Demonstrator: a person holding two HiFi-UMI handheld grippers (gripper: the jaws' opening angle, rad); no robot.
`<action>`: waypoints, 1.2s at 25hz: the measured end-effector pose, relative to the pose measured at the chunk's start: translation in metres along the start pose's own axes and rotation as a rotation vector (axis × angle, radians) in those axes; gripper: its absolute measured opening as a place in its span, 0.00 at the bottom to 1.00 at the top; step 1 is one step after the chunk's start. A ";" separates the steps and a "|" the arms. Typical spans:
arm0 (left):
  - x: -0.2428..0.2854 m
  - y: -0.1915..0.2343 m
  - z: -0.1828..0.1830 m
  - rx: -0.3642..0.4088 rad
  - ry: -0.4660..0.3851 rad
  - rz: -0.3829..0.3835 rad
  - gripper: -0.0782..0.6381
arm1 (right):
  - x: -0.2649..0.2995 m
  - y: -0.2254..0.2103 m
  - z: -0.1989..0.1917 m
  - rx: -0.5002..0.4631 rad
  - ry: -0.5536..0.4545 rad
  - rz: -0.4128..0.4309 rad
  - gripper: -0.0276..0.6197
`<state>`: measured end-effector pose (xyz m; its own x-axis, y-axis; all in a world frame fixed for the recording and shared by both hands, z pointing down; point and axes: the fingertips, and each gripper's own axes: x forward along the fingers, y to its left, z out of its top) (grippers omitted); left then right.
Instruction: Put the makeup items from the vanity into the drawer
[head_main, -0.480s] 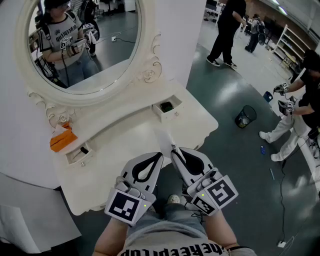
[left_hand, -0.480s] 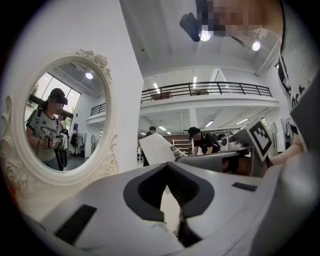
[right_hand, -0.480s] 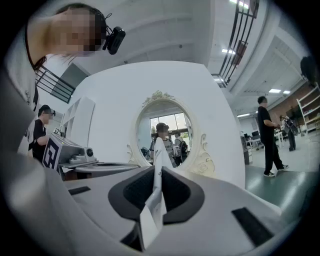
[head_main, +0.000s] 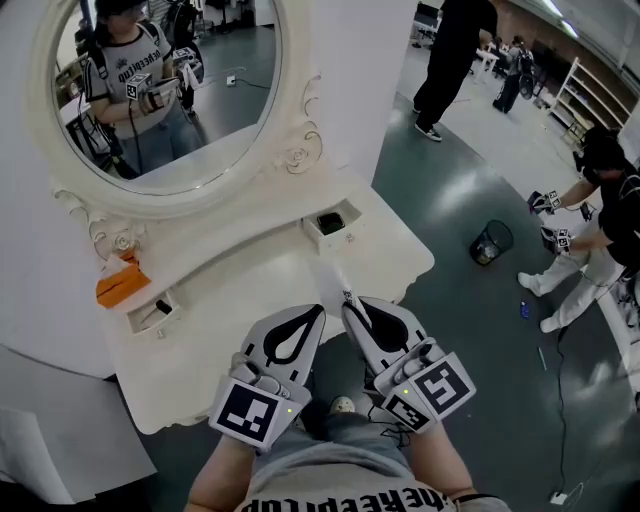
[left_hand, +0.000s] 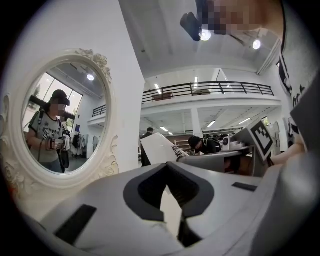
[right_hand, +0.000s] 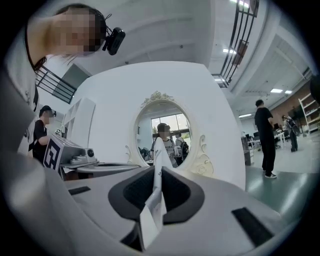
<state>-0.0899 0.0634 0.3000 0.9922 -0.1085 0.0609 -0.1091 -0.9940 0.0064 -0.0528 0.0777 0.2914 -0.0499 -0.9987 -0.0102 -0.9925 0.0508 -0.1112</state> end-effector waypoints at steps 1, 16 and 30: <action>0.003 0.000 0.000 0.001 0.000 0.002 0.13 | 0.000 -0.002 0.001 0.000 -0.001 0.002 0.12; 0.049 -0.007 0.006 0.007 -0.014 0.051 0.13 | -0.003 -0.048 0.006 0.013 0.005 0.047 0.13; 0.086 -0.032 0.002 0.008 -0.004 0.104 0.13 | -0.022 -0.089 0.010 0.019 -0.005 0.104 0.13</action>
<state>-0.0008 0.0855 0.3027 0.9759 -0.2110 0.0564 -0.2108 -0.9775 -0.0080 0.0376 0.0949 0.2920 -0.1518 -0.9880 -0.0277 -0.9796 0.1541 -0.1286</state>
